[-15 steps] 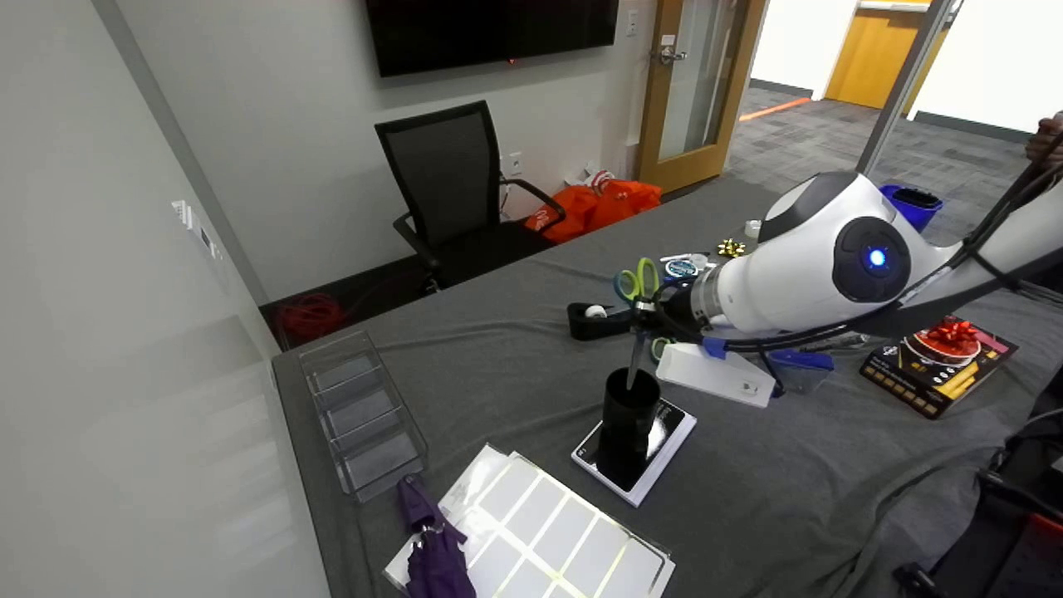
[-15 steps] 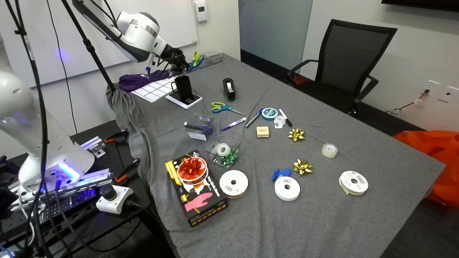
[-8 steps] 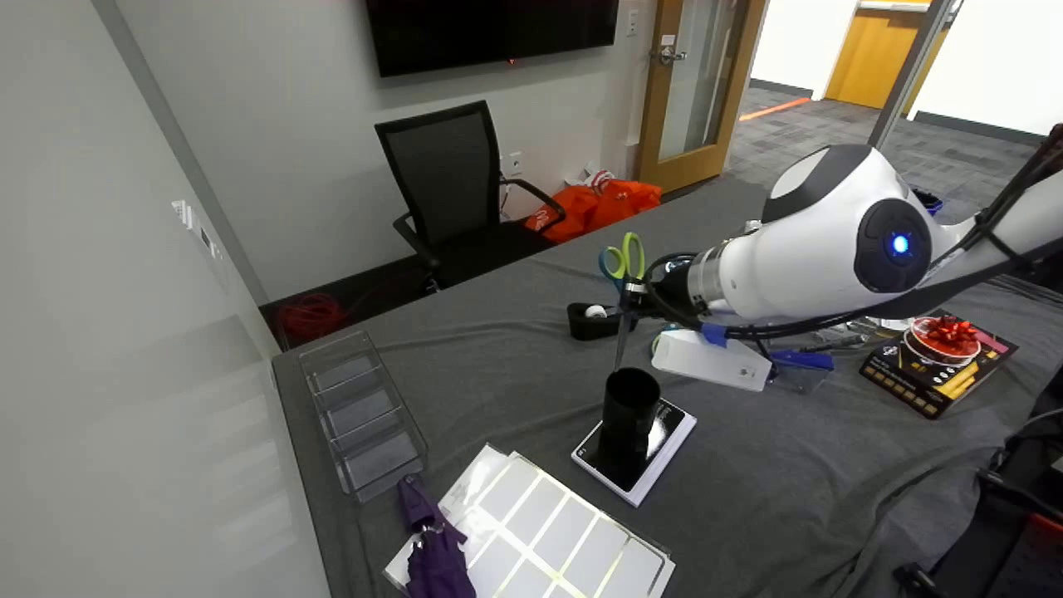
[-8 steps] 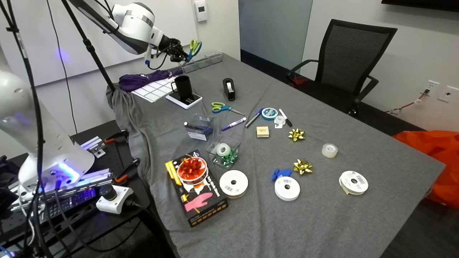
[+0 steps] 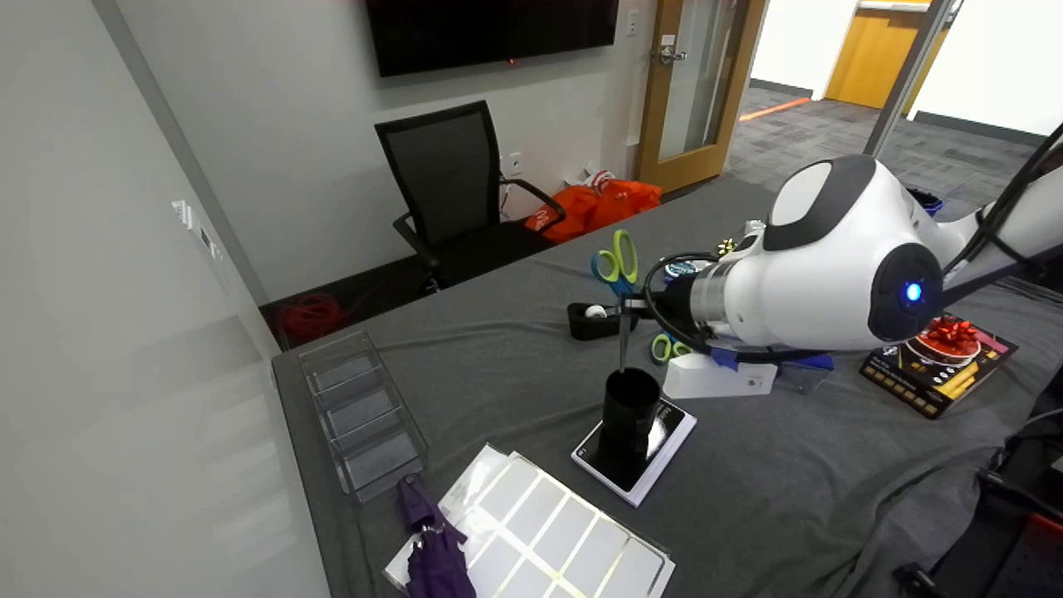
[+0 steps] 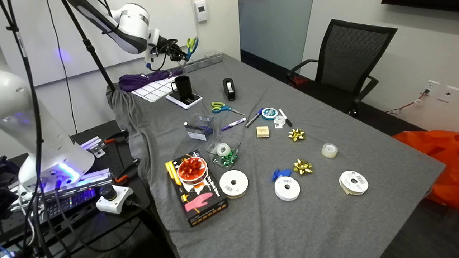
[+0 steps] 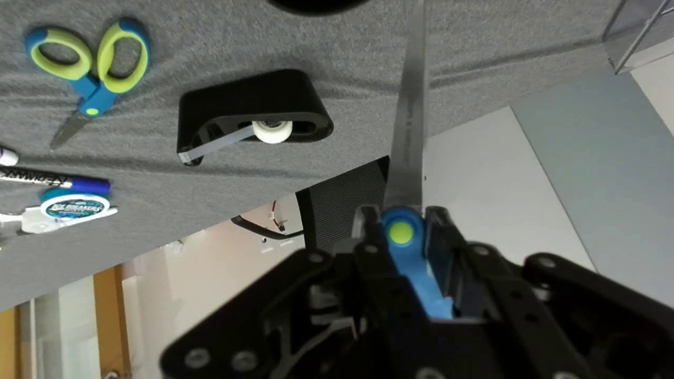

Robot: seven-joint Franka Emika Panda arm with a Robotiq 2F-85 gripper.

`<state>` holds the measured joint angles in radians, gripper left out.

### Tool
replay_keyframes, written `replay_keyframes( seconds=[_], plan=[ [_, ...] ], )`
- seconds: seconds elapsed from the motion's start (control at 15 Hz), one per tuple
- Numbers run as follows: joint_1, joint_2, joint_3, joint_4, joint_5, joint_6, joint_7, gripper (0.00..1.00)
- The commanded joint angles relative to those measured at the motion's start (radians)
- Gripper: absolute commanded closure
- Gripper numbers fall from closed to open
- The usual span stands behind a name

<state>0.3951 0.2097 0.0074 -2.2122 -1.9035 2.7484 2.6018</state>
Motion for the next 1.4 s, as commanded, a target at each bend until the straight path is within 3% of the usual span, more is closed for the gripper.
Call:
replay_keyframes(
  seconds=[0.0, 0.27, 0.33, 0.6, 1.2, 1.33],
  plan=[
    [0.001, -0.017, 0.027, -0.037, -0.069, -0.075, 0.000, 0.94],
    [-0.005, 0.001, 0.061, -0.070, -0.121, -0.138, 0.000, 0.94],
    [-0.066, 0.003, 0.132, -0.081, -0.126, -0.163, -0.013, 0.94],
    [-0.096, 0.019, 0.192, -0.108, -0.150, -0.232, -0.009, 0.94],
    [-0.133, 0.108, 0.252, -0.108, -0.215, -0.331, 0.000, 0.94],
    [-0.202, 0.132, 0.327, -0.105, -0.231, -0.334, 0.000, 0.94]
  ],
)
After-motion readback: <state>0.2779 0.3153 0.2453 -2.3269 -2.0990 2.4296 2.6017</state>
